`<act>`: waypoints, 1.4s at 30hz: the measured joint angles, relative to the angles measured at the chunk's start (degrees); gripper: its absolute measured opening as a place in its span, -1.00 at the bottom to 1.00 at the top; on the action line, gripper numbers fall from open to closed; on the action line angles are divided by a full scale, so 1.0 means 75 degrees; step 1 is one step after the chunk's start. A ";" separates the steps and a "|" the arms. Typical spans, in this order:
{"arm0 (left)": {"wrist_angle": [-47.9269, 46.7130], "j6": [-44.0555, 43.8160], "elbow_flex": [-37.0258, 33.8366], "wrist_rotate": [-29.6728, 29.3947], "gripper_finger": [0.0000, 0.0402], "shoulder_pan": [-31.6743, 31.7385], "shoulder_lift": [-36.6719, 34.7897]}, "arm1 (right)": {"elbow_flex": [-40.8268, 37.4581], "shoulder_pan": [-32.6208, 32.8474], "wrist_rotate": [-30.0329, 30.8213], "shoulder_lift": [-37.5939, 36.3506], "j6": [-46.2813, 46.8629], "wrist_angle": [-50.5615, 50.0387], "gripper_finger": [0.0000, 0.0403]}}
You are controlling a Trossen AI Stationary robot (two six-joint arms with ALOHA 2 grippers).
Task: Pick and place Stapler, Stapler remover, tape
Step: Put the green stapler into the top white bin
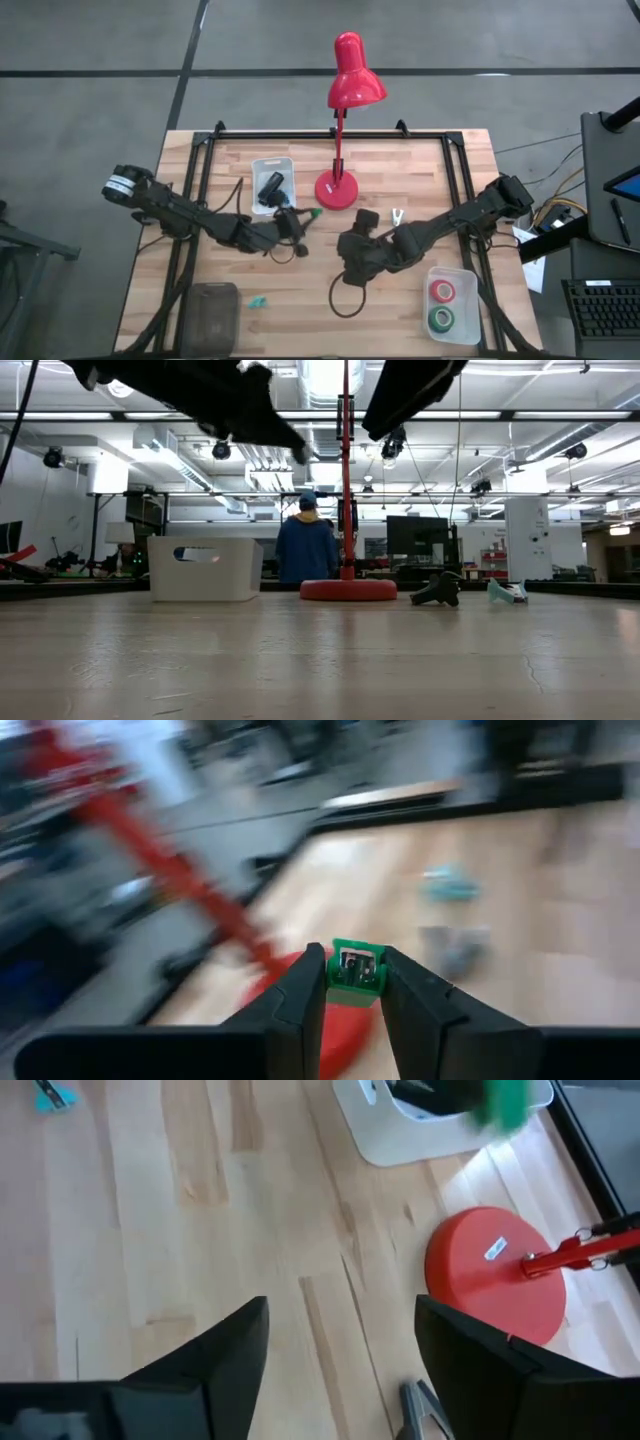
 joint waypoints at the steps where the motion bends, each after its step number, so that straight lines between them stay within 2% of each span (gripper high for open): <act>1: -0.0128 -0.0237 0.0000 -0.0572 -0.56 0.0011 0.0000 | -0.0037 0.0000 -0.0001 0.0000 0.0021 -0.0004 0.22; 3: -0.0434 -0.0860 0.0000 -0.1760 -0.56 0.0017 -0.0001 | -0.0105 0.0000 -0.0006 0.0000 0.0079 0.0011 0.22; 5: -0.0899 -0.1338 0.0000 -0.2355 -0.56 0.0031 -0.0091 | -0.0183 0.0000 -0.0004 0.0000 0.0170 0.0006 0.21; 9: -0.2026 -0.2223 -0.0003 -0.2350 -0.56 0.0193 -0.0414 | -0.0455 0.0003 -0.0006 0.0009 0.0446 0.0087 0.18; 12: -0.3122 -0.3496 -0.0003 -0.2314 -0.56 0.0449 -0.0606 | -0.0663 0.0003 -0.0006 0.0015 0.0608 0.0153 0.16; 15: -0.4211 -0.4613 -0.0003 -0.1943 -0.56 0.0813 -0.0650 | -0.0815 0.0003 -0.0005 0.0015 0.0853 0.0167 0.15; 20: -0.5482 -0.6002 -0.0018 -0.0683 -0.56 0.1670 -0.0620 | -0.1042 0.0003 -0.0009 0.0015 0.0871 0.0564 0.15; 28: -0.5459 -0.6415 -0.0549 0.0756 -0.55 0.2441 -0.0615 | -0.1124 0.0003 -0.0009 0.0015 0.0871 0.0795 0.16; 34: -0.5376 -0.6451 -0.0672 0.1121 -0.55 0.2579 -0.0615 | -0.1130 0.0003 -0.0006 0.0015 0.0868 0.0953 0.16; 38: -0.5363 -0.6497 -0.0768 0.1725 -0.55 0.2626 -0.0615 | -0.1130 0.0003 -0.0006 0.0015 0.0868 0.0956 0.16; 42: -0.5332 -0.6517 -0.0769 0.1786 -0.55 0.2660 -0.0615 | -0.1130 0.0003 -0.0006 0.0015 0.0868 0.0960 0.15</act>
